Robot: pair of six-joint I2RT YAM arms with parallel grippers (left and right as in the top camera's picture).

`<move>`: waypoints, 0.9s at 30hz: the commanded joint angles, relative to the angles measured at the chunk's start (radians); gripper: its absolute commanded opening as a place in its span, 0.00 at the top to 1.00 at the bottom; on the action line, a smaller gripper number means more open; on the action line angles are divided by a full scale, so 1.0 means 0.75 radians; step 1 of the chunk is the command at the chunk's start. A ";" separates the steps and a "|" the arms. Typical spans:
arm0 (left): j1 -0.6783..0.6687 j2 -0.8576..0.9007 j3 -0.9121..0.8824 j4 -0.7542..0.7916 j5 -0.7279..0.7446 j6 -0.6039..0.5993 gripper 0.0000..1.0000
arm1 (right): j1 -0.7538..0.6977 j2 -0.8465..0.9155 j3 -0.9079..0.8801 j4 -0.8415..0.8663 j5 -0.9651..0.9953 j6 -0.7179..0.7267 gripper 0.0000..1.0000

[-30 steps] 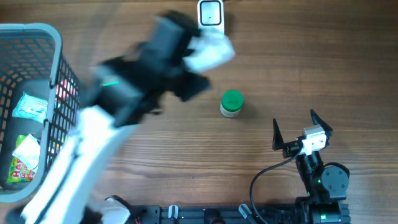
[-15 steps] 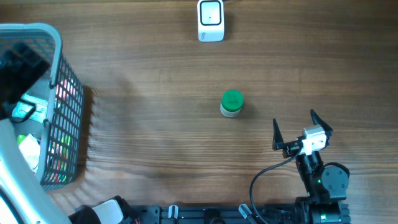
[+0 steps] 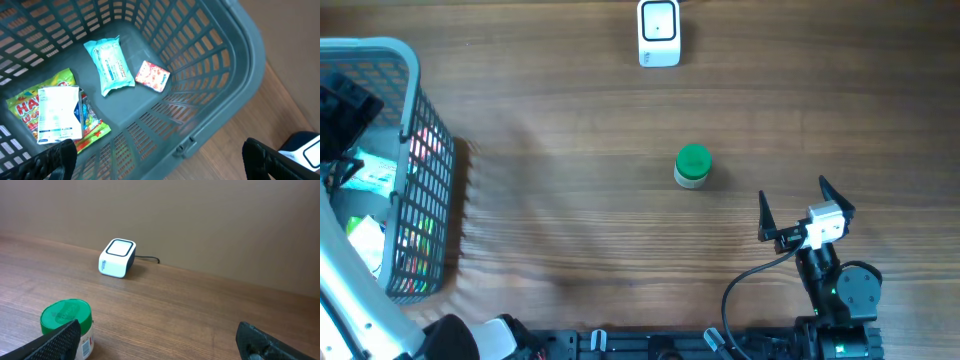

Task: Scan the item barcode
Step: 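Move the left gripper back into the basket and grasp the white packet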

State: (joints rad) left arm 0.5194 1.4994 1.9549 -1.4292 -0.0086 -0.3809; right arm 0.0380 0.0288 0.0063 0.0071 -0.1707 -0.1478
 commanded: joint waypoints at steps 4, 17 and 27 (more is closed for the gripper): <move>0.010 0.072 -0.001 0.004 0.016 -0.022 0.00 | 0.002 -0.007 -0.002 0.005 0.020 -0.013 0.00; 0.219 0.079 -0.208 -0.004 -0.125 -0.062 0.00 | 0.002 -0.007 -0.002 0.005 0.020 -0.013 0.00; 0.395 0.079 -0.697 0.363 -0.106 -0.082 0.00 | 0.005 -0.007 -0.002 0.005 0.020 -0.013 0.00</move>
State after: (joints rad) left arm 0.8017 1.5597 1.5040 -1.2232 -0.0849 -0.4366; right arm 0.0380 0.0288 0.0063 0.0071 -0.1703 -0.1482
